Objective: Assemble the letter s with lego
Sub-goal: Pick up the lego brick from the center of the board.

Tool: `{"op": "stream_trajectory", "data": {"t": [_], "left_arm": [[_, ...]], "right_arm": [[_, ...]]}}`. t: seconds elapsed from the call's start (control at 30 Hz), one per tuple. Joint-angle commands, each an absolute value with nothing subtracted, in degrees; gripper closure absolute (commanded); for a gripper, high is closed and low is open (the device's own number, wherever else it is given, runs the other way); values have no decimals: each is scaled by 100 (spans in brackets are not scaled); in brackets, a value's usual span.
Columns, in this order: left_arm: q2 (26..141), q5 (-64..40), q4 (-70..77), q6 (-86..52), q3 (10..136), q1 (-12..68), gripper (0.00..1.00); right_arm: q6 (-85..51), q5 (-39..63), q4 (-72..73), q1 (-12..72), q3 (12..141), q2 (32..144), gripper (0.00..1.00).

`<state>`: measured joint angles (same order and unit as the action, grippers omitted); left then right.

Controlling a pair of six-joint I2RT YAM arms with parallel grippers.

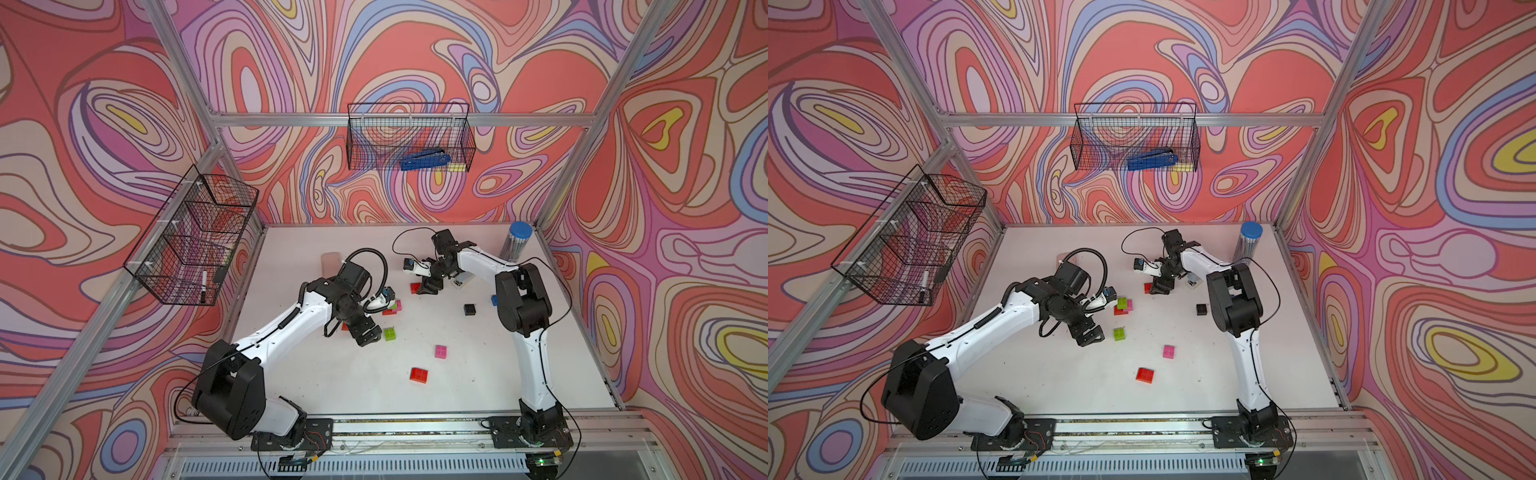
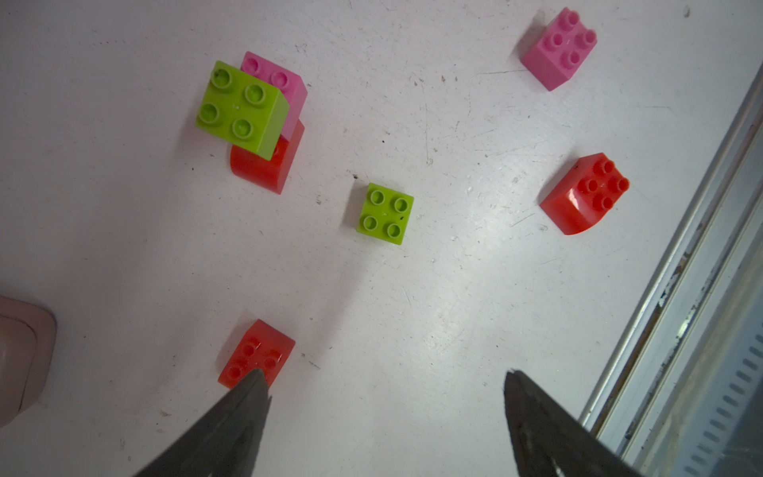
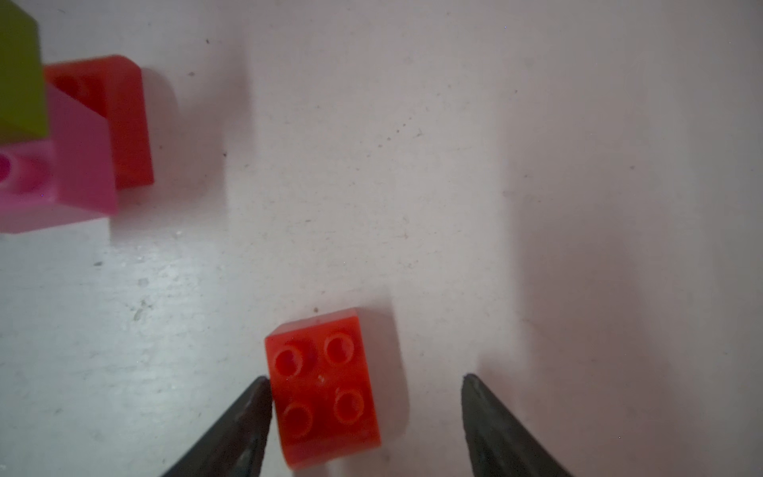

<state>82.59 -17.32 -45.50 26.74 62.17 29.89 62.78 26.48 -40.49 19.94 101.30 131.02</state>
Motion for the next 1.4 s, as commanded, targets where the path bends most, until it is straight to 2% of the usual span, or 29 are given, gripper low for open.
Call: {"op": "stream_trajectory", "data": {"t": [0.0,0.33,0.63,0.8,0.93,1.1,1.37], "left_arm": [[8226,-1698,-4737,2717,6159,2945,9],[8323,-1698,-4779,2751,6218,2945,9],[8264,-1734,-4824,2715,6189,2949,9],[8103,-1786,-4878,2680,6123,2939,9],[7926,-1885,-4825,2606,6004,2894,9],[7716,-2087,-4864,2566,5916,2792,9],[7434,-2315,-4893,2418,5760,2526,8]], "right_arm": [[6441,2803,-4508,2030,10274,13253,31],[6299,2979,-4547,2061,10403,13399,55],[6001,3197,-4472,2094,10431,13262,73],[5608,3430,-4179,2105,9978,12714,76],[5213,3574,-3568,2198,9004,12010,76],[5002,3680,-3475,2286,8090,11305,79],[4672,3468,-2989,2954,7064,10511,80]]}}
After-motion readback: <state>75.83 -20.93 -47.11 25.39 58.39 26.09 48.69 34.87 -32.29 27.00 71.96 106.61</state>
